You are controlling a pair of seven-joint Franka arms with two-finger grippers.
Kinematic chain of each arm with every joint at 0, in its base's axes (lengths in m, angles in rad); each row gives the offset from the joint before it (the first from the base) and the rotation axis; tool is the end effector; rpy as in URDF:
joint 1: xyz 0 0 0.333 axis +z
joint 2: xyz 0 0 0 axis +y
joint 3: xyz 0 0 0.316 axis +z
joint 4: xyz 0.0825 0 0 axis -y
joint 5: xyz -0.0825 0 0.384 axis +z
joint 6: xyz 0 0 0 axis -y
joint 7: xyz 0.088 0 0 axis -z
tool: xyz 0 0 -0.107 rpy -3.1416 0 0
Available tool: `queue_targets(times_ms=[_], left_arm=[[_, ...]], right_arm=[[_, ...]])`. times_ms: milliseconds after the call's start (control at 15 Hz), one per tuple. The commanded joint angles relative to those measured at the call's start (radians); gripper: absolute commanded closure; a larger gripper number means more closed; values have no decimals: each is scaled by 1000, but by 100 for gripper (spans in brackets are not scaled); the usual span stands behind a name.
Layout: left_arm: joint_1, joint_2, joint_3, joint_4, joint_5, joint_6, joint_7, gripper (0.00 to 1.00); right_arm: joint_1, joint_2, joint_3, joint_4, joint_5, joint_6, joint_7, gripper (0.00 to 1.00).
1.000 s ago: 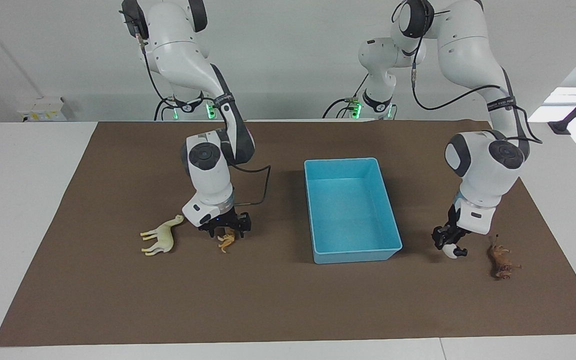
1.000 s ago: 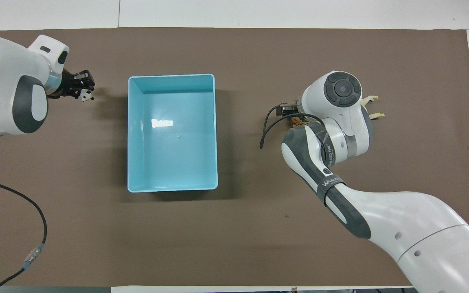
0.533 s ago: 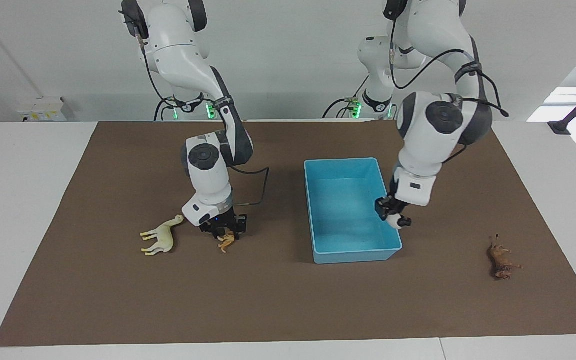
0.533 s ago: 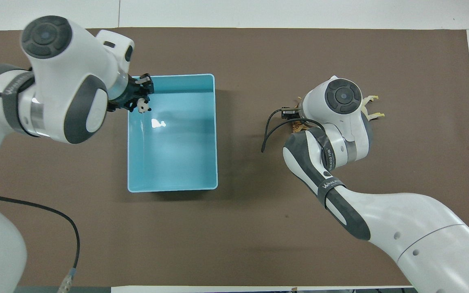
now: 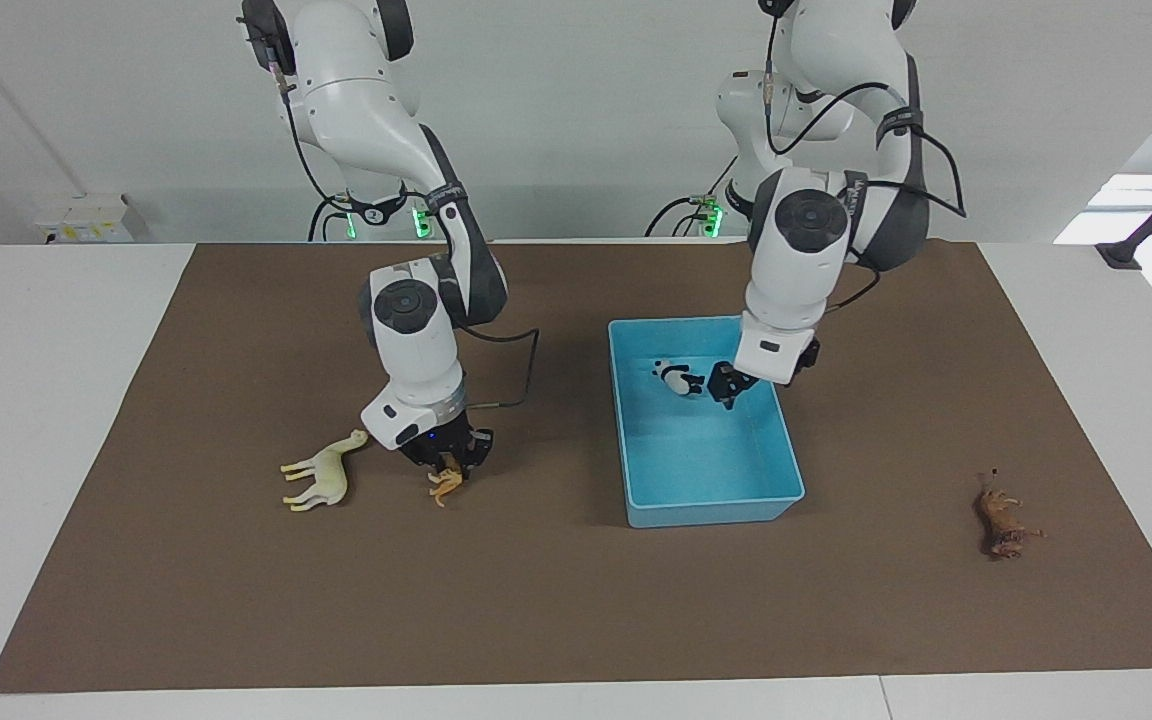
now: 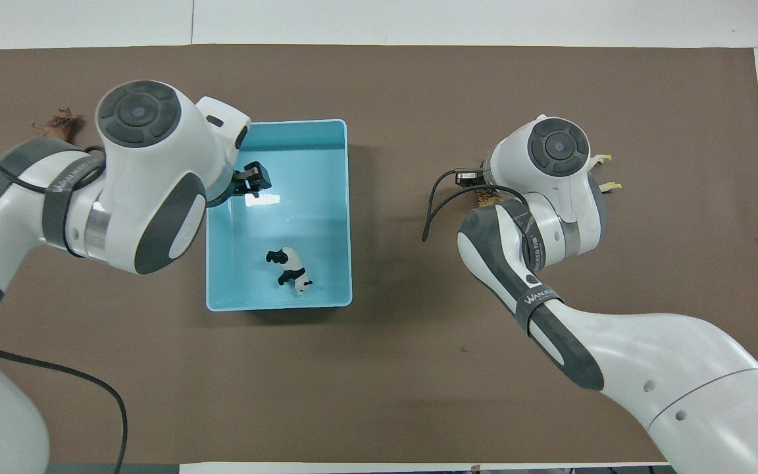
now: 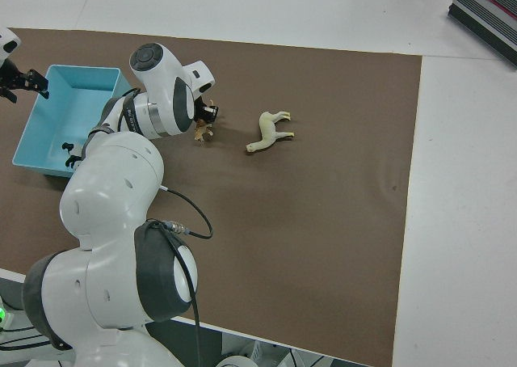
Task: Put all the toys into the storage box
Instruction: 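Drop the panda into the blue box with the left gripper, then carry the tiger into the box with the right gripper and release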
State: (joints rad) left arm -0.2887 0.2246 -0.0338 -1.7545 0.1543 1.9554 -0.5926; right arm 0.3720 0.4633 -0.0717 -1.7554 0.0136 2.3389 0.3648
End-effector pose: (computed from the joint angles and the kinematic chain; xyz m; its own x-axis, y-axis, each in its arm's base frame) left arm 0.5933 -0.1862 0.4376 0.9771 0.2061 0.0520 0.2112 -0.9693 -0.1260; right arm 0.6397 0.2031 0.3179 0.9906 -0.0648 0.1207 -0.0624 -0.9978 -0.0234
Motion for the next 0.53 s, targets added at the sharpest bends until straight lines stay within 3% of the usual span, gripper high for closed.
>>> queue_targets(times_ms=[0,133,267,333,467], left_arm=[[141,-22,-6,-30,118,77,184,0],[253,-10,-6,-37,129,245,301,0],[334,19,-6,-30,133,383,405,0],[380,30,-6,-34,131,461,466,0],[442,59,-8,-33,131,526,549,0]], right_arm=[[-1,-3,4,199,2,-219,13,100],[40,43,7,429,5,-436,49,100],[131,165,10,731,6,-562,155,100],[168,201,13,804,8,-553,190,100],[209,209,53,810,26,-485,215,100]])
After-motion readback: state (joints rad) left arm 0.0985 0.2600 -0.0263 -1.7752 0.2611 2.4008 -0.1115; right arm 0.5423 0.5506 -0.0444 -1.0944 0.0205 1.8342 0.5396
